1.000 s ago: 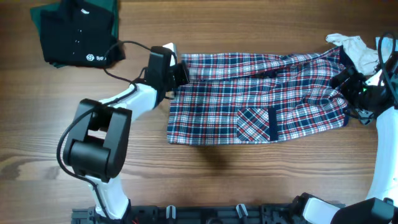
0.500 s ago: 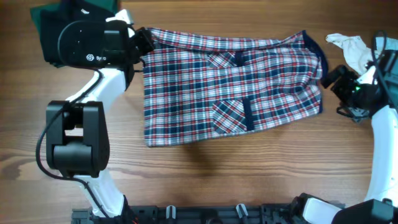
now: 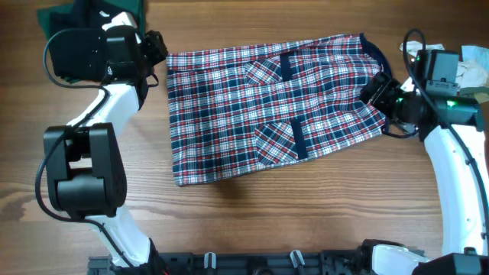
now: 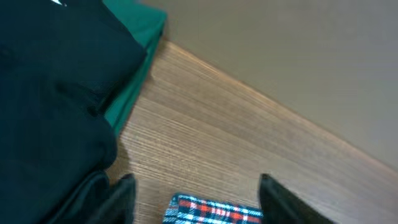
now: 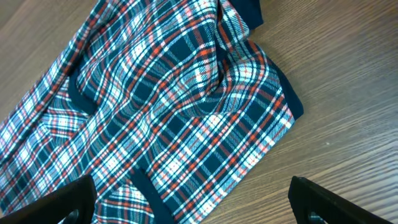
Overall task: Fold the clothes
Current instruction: 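Regrasp the shirt's near edges with both grippers and straighten it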
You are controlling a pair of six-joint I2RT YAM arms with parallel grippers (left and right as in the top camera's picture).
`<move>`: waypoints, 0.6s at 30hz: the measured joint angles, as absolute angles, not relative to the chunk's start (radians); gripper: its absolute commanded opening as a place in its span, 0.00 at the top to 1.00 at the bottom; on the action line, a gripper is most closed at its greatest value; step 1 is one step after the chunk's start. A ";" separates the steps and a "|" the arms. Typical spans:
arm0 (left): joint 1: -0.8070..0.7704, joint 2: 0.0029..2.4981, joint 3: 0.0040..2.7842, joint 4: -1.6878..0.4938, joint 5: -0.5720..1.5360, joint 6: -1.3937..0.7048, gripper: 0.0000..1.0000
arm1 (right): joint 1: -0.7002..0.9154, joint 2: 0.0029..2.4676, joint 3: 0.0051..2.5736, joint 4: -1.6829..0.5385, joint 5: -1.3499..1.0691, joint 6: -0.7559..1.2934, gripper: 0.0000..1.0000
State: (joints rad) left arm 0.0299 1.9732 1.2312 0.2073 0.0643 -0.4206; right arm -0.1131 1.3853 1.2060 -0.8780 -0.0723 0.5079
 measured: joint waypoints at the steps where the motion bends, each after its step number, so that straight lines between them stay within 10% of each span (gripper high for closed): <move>1: 0.030 1.973 1.231 0.204 0.070 -0.420 0.27 | -0.112 1.385 1.206 -0.878 -0.067 0.508 0.00; 10: -0.009 1.864 1.256 -0.447 0.423 -0.406 0.41 | -0.112 1.452 1.206 -0.878 -0.073 0.406 0.06; 16: -0.131 1.854 1.251 -0.639 0.455 -0.336 0.85 | -0.112 1.632 1.205 -0.783 -0.157 0.322 0.93; 18: -0.174 1.855 1.251 -0.672 0.443 -0.323 0.96 | -0.112 1.689 1.205 -0.761 -0.171 0.309 0.96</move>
State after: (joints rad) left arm -0.1741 1.8545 1.2514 -0.6716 0.4431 -0.3229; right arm -0.1120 1.6886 1.2049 -0.7609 -0.1715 0.3092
